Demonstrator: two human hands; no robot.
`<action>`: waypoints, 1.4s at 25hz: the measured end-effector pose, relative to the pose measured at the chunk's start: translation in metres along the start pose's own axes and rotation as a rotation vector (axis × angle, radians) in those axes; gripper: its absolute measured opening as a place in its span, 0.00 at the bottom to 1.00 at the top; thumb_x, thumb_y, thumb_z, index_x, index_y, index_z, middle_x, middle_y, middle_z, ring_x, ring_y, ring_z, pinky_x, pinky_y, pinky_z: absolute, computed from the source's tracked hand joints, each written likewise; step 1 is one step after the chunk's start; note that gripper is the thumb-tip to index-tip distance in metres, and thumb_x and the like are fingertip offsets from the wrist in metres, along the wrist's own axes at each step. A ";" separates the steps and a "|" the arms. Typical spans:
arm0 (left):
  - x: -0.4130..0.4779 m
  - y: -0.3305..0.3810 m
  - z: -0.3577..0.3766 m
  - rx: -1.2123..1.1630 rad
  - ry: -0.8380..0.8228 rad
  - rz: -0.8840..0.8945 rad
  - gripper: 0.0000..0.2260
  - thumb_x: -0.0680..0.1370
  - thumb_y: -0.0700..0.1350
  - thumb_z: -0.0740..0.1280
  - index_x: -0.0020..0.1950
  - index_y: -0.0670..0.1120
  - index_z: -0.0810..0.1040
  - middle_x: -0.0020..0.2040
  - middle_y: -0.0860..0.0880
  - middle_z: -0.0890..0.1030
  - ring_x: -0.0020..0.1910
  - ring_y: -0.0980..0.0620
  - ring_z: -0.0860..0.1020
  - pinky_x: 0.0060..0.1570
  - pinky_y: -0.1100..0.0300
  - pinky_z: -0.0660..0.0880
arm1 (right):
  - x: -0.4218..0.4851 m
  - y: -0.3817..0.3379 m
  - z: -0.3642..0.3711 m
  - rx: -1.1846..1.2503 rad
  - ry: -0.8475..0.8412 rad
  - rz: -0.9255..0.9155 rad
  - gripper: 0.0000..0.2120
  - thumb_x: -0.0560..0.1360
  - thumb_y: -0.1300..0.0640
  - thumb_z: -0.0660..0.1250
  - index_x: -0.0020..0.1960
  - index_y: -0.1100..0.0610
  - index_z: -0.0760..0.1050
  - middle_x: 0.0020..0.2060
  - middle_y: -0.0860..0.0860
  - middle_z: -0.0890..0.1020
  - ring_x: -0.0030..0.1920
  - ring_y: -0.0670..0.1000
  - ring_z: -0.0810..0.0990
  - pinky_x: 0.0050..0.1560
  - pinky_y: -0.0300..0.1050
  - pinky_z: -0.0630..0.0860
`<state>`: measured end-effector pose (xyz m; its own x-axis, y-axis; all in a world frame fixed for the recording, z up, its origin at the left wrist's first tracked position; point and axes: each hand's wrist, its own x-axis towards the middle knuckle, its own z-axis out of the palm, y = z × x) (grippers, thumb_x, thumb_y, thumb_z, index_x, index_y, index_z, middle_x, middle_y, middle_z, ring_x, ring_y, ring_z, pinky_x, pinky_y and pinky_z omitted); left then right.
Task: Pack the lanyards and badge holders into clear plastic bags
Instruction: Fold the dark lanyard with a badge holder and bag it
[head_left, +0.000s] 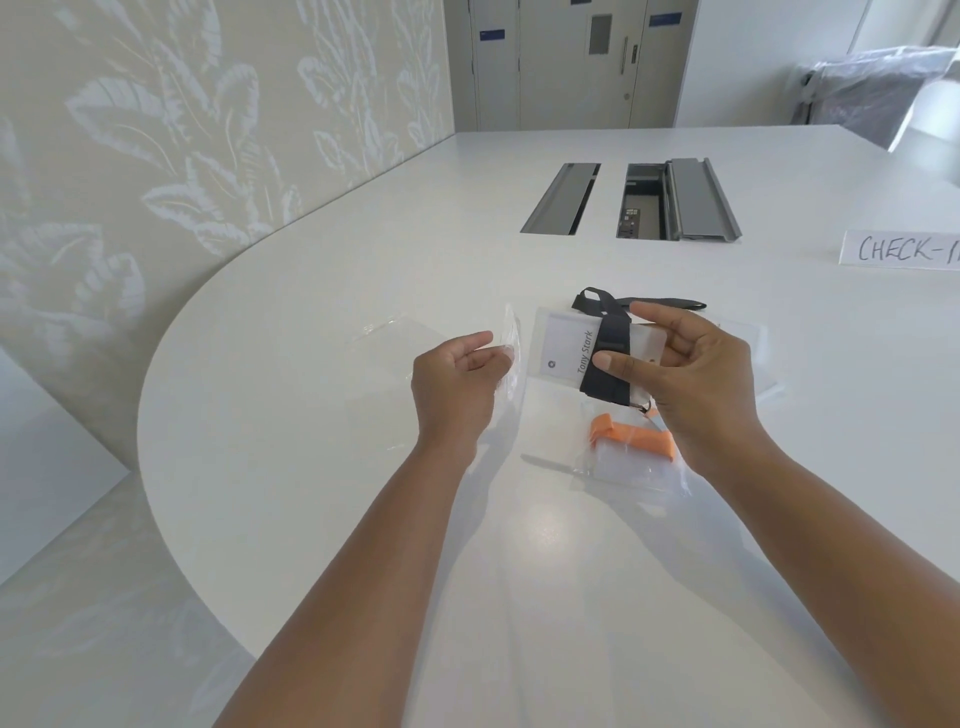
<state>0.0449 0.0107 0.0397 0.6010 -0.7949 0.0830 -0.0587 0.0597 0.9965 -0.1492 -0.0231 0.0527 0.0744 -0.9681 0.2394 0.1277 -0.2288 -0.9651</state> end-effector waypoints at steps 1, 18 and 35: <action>0.000 0.000 0.000 -0.029 0.028 0.009 0.15 0.70 0.41 0.76 0.56 0.44 0.83 0.41 0.49 0.87 0.33 0.58 0.81 0.47 0.57 0.80 | 0.001 0.000 0.000 0.003 0.006 -0.005 0.26 0.62 0.68 0.80 0.57 0.53 0.80 0.46 0.51 0.88 0.48 0.51 0.87 0.49 0.51 0.83; 0.003 -0.002 0.002 -0.331 0.075 -0.032 0.09 0.79 0.33 0.64 0.41 0.36 0.81 0.33 0.48 0.82 0.35 0.48 0.81 0.38 0.58 0.81 | -0.001 0.003 0.001 -0.038 0.002 -0.056 0.20 0.64 0.64 0.80 0.55 0.56 0.84 0.46 0.50 0.88 0.47 0.51 0.87 0.46 0.47 0.84; 0.003 -0.020 0.013 0.397 0.247 0.725 0.08 0.70 0.32 0.70 0.47 0.39 0.83 0.38 0.44 0.80 0.34 0.48 0.81 0.32 0.58 0.79 | -0.032 0.000 0.019 -0.421 -0.135 -0.504 0.12 0.68 0.63 0.79 0.39 0.54 0.76 0.35 0.41 0.81 0.34 0.42 0.82 0.33 0.45 0.81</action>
<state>0.0373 -0.0012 0.0201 0.4606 -0.4856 0.7430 -0.7415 0.2496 0.6228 -0.1330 0.0096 0.0473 0.2332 -0.7175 0.6563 -0.2153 -0.6963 -0.6847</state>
